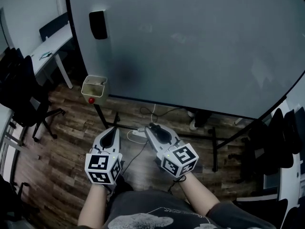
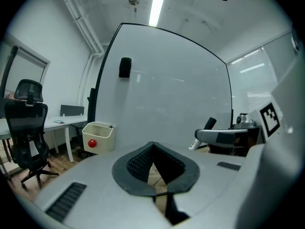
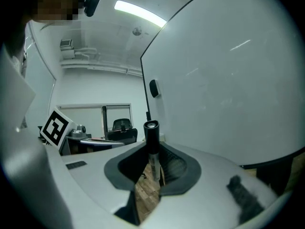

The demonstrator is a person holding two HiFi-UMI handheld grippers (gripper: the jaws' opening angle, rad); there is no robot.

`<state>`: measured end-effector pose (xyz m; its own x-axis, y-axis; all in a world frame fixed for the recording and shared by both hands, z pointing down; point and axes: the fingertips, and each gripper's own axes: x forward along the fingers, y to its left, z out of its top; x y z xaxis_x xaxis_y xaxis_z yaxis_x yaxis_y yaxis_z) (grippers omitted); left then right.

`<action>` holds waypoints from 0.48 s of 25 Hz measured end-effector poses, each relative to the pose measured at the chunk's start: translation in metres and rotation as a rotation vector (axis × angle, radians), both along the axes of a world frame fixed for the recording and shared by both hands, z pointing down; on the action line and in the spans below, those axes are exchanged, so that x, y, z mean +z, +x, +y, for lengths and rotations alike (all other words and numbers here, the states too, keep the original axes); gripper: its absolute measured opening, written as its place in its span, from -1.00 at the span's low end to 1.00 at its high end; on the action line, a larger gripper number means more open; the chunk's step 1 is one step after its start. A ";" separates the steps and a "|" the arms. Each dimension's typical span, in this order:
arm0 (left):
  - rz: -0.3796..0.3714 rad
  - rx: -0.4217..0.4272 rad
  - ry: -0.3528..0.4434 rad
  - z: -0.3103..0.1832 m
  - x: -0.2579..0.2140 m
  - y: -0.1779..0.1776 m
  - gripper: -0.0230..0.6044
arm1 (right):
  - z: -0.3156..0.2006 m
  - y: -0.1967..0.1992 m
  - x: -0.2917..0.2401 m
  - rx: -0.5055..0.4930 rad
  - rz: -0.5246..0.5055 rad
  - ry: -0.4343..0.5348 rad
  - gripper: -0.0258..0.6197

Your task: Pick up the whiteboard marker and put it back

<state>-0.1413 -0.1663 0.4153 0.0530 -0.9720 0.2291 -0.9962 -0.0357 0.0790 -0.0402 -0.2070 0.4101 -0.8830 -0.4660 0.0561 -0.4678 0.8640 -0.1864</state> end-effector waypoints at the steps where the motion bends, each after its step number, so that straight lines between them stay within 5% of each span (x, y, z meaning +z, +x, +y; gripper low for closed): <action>1: -0.003 -0.007 0.006 -0.003 -0.003 -0.012 -0.88 | -0.004 -0.012 -0.003 -0.006 -0.005 0.005 -0.67; 12: 0.002 -0.065 0.011 -0.027 -0.004 -0.135 -0.88 | -0.036 -0.150 -0.020 -0.087 -0.030 0.039 -0.67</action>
<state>-0.2764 -0.1930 0.4111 -0.0103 -0.9759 0.2179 -0.9963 0.0285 0.0806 -0.1901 -0.2435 0.3903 -0.9212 -0.3890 0.0120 -0.3855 0.9079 -0.1644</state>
